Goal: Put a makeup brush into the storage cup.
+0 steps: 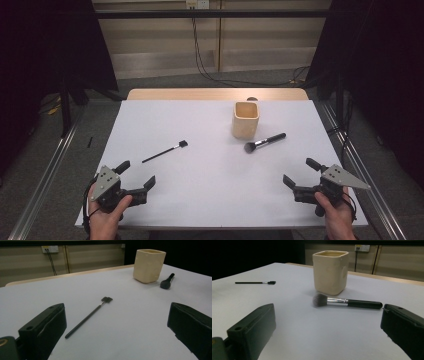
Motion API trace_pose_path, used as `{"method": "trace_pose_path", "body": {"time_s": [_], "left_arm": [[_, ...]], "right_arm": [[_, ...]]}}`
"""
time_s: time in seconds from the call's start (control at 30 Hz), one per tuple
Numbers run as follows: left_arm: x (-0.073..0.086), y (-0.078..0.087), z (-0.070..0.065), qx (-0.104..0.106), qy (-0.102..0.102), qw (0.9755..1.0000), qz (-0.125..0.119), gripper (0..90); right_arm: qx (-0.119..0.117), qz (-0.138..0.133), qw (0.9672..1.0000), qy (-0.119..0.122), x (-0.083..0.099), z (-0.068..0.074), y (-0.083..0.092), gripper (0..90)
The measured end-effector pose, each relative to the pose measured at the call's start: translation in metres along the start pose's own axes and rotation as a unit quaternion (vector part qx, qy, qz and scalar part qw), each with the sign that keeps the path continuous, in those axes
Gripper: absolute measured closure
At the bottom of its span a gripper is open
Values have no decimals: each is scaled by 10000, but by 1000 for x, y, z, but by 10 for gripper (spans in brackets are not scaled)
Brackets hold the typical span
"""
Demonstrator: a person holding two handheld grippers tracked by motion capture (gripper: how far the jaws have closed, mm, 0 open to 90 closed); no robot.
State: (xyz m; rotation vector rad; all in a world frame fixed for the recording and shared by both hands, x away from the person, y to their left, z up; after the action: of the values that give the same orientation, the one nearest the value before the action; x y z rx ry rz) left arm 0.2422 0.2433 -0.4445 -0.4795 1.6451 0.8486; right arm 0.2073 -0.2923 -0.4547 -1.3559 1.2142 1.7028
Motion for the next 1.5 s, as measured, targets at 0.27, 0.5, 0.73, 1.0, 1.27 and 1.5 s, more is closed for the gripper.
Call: {"method": "trace_pose_path", "body": {"time_s": [0.27, 0.5, 0.73, 1.0, 1.27, 1.5], "left_arm": [[-1, 0, 0, -38, -45, 10000, 30, 23], [-6, -3, 0, -51, -122, 9999, 45, 28], [-14, -11, 2, 22, -87, 9999, 61, 28], [-24, -23, 6, 150, -204, 9996, 101, 28], [-38, -38, 14, 218, -108, 9997, 64, 28], [-40, -53, 22, 194, -221, 9995, 86, 32]], "right_arm": [[-23, 17, 10000, -21, 1, -1, -1, 0], [-71, 15, 10000, 26, 0, 2, -3, 0], [-106, -15, 9999, 71, -1, 5, -3, 0], [-139, 10, 9999, 46, 0, 3, -4, 0], [-151, 5, 9999, 17, 0, 3, -5, 0], [-174, -35, 9998, -23, 0, 1, -5, 0]]}}
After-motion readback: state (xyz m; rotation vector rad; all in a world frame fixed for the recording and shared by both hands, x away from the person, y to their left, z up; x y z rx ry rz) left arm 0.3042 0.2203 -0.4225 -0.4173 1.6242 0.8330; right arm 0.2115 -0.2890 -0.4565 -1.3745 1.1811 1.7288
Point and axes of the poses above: each handheld gripper's, and its own axes: y roughly backward along the jaws, x roughly out of its underside, z roughly to its left, the point moved 1 cm from there along -y, roughly forward along the jaws, and after that the axes turned 6 degrees about x, right-handed, at the moved point
